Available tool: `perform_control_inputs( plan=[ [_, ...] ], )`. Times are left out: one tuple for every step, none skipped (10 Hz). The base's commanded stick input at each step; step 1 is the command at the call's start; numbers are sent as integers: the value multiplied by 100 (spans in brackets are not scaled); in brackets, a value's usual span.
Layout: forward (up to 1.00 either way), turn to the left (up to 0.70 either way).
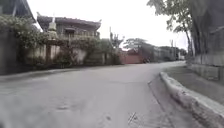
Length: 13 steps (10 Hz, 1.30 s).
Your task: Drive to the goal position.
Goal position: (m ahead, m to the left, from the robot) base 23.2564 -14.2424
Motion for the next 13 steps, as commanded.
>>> perform_control_inputs(
  plan=[
    [100, -34],
    [100, -34],
    [100, -34],
    [100, -34],
    [100, -26],
    [100, -7],
    [100, 6],
    [100, 2],
    [100, -34],
    [100, -34],
    [100, -34],
    [100, -26],
    [100, 6]
  ],
)
